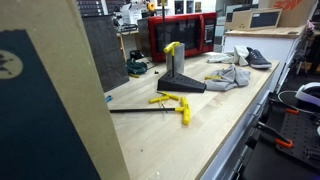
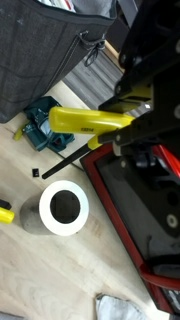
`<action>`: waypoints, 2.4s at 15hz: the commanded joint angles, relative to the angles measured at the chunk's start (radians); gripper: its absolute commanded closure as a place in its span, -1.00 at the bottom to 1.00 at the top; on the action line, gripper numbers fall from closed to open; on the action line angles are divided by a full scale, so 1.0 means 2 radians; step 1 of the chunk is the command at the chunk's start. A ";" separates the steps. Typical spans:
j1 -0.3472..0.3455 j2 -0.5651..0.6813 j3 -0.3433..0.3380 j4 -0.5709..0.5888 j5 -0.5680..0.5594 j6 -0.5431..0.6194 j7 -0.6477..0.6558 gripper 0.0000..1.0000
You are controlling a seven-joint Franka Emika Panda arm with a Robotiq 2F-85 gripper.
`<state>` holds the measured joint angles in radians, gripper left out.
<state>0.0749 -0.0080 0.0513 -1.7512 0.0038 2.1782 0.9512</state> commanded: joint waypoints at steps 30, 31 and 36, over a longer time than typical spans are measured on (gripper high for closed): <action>0.015 -0.074 0.064 -0.216 -0.113 0.131 0.288 0.88; 0.015 -0.074 0.064 -0.218 -0.116 0.131 0.290 0.88; 0.016 -0.074 0.064 -0.228 -0.111 0.133 0.296 0.88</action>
<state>0.1143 -0.1186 0.1665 -2.1807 -0.2112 2.4294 1.4984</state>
